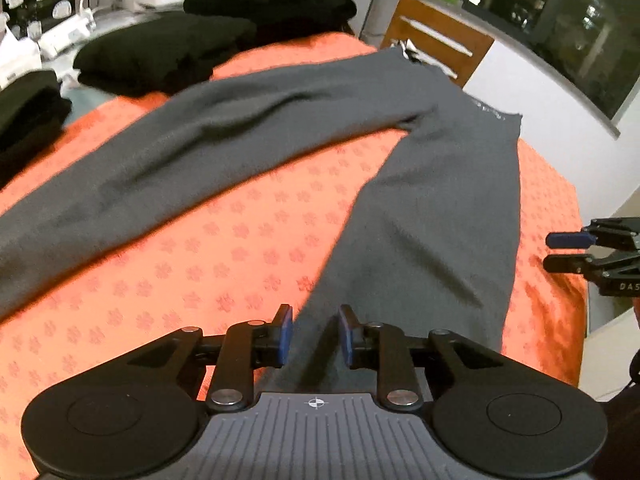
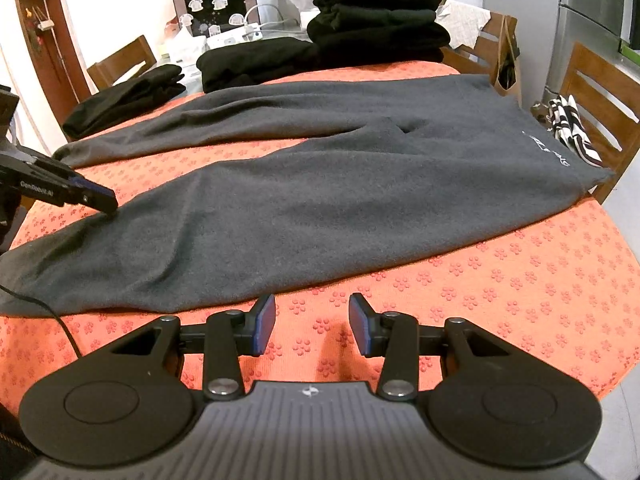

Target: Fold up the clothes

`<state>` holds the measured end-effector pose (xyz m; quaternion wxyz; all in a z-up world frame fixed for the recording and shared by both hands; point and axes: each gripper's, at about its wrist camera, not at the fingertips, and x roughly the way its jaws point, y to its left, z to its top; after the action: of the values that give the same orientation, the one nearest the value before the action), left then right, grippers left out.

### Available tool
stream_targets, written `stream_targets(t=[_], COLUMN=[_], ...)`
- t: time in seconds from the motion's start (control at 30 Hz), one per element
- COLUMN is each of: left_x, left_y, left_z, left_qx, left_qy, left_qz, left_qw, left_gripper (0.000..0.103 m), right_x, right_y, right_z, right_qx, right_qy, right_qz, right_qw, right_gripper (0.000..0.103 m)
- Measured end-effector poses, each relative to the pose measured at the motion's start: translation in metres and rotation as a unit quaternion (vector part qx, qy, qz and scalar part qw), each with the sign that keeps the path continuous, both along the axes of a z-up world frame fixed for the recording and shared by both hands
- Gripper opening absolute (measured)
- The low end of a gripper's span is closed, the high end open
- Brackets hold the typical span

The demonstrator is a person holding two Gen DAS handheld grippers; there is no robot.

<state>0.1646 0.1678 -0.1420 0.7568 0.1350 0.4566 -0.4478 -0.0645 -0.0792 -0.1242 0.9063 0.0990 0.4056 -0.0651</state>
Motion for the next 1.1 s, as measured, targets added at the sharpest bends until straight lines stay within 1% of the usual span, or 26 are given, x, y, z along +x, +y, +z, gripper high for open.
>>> stream_targets(t=[0.03,0.07,0.1,0.17,0.23,0.3,0.37,0.43,0.47,0.5,0.57,0.63,0.77,0.83,0.9,1.0,1.07,1.1], left_x=[-0.002,-0.003,-0.004,-0.004,-0.001,0.002,0.002,-0.003,-0.008,-0.014,-0.028,-0.046,-0.082,-0.100,-0.115,-0.133,-0.141,-0.144], left_y=[-0.001,-0.001,-0.002,0.000,0.005,0.008,0.010,0.013,0.014,0.016,0.018,0.019,0.021,0.023,0.024,0.024,0.024,0.024], left_z=[0.000,-0.001,-0.001,0.003,0.005,0.000,0.001,0.007,0.013,0.019,0.030,0.038,0.040,0.036,0.029,0.022,0.018,0.016], left_qx=[0.004,0.008,0.011,0.016,0.018,0.027,0.026,0.020,0.015,0.009,-0.001,-0.005,0.006,0.013,0.023,0.034,0.040,0.042], left_qy=[-0.006,-0.013,-0.020,-0.032,-0.035,-0.037,-0.036,-0.045,-0.053,-0.058,-0.066,-0.065,-0.053,-0.050,-0.053,-0.075,-0.093,-0.101], left_qz=[-0.003,-0.006,-0.008,-0.005,0.010,0.022,0.030,0.034,0.033,0.028,0.016,-0.007,-0.044,-0.053,-0.051,-0.043,-0.027,-0.016], left_qw=[1.0000,0.9999,0.9997,0.9994,0.9992,0.9987,0.9986,0.9982,0.9979,0.9979,0.9977,0.9978,0.9976,0.9972,0.9970,0.9957,0.9945,0.9939], left_gripper=[0.026,0.022,0.006,0.005,0.005,0.006,0.009,0.013,0.019,0.026,0.032,0.033,0.034,0.035,0.036,0.036,0.036,0.036], right_x=[-0.001,-0.001,-0.002,-0.003,-0.004,-0.005,-0.005,-0.005,-0.005,-0.004,-0.003,-0.001,0.007,0.012,0.017,0.024,0.030,0.033], right_y=[0.001,0.001,0.002,0.002,0.002,0.002,0.002,0.001,0.001,0.001,0.002,0.004,0.015,0.021,0.028,0.040,0.052,0.058], right_z=[0.000,-0.001,-0.001,-0.002,-0.002,-0.002,-0.003,-0.003,-0.003,-0.002,-0.002,-0.002,0.001,0.002,0.005,0.006,0.007,0.007], right_qx=[-0.001,-0.002,-0.001,0.001,0.001,0.001,0.001,0.000,-0.001,-0.001,0.000,0.002,-0.002,-0.005,-0.007,-0.013,-0.023,-0.030], right_qy=[0.001,0.001,0.001,0.001,0.001,0.001,0.001,0.003,0.003,0.003,0.002,0.000,-0.008,-0.011,-0.016,-0.021,-0.021,-0.020], right_qz=[0.000,0.000,-0.001,-0.002,-0.002,-0.002,0.000,0.005,0.007,0.010,0.023,0.044,0.098,0.128,0.159,0.210,0.250,0.275], right_qw=[1.000,1.000,1.000,1.000,1.000,1.000,1.000,1.000,1.000,1.000,1.000,0.999,0.995,0.992,0.987,0.977,0.968,0.961], right_gripper=[0.047,0.047,0.047,0.047,0.047,0.047,0.047,0.047,0.047,0.047,0.047,0.047,0.047,0.047,0.047,0.047,0.047,0.047])
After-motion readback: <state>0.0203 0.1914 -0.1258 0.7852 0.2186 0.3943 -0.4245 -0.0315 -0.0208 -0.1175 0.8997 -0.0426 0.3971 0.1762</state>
